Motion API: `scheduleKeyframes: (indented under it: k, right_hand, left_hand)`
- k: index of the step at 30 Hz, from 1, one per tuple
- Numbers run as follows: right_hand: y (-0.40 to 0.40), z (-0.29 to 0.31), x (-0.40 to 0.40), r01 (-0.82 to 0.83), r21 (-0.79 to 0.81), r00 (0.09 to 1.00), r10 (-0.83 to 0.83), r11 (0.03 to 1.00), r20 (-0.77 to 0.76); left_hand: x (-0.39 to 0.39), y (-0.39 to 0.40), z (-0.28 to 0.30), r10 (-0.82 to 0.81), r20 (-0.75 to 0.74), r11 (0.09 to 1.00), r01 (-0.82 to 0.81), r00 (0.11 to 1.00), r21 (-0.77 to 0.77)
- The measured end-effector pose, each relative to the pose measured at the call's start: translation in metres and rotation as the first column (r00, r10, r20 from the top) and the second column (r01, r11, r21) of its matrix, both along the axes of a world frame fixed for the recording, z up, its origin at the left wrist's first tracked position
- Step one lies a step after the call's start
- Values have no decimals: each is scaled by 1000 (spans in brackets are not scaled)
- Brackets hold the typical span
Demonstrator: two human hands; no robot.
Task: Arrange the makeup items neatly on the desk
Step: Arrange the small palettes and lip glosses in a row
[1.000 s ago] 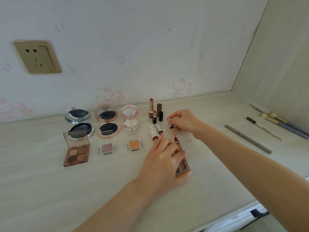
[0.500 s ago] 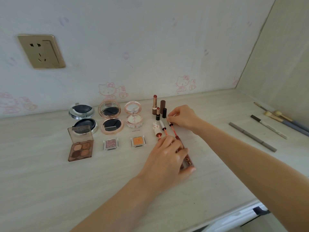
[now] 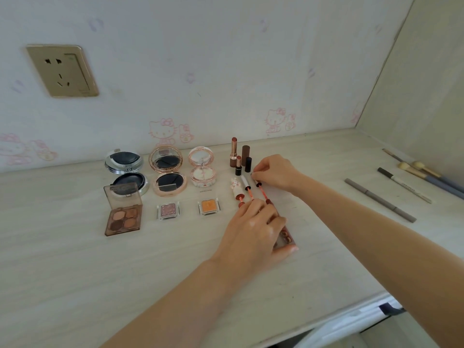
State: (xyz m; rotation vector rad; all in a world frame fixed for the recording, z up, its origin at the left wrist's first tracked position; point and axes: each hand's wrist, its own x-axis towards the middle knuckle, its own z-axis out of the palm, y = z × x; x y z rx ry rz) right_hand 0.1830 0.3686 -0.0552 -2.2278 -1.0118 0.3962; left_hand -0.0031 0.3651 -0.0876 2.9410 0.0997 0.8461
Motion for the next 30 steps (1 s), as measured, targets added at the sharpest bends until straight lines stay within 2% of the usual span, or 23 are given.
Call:
scheduleKeyframes:
  k: [10,15,22,30]
  right_hand:
    - [-22,7,2,-20,30,1000,21,999,-8]
    - [-53,8,1,-42,30,994,39,999,103]
    - [-115,6,-11,-63,-63,943,80,996,324]
    - [-189,2,2,4,-108,914,40,994,403]
  left_hand:
    - [-3,-1,1,-1,-16,1000,0,1000,-25]
    - [-6,-1,4,-2,-25,997,0,1000,-74]
    - [-6,-6,12,-13,-7,995,12,1000,-99]
    - [27,-22,23,-76,-72,994,70,995,-78]
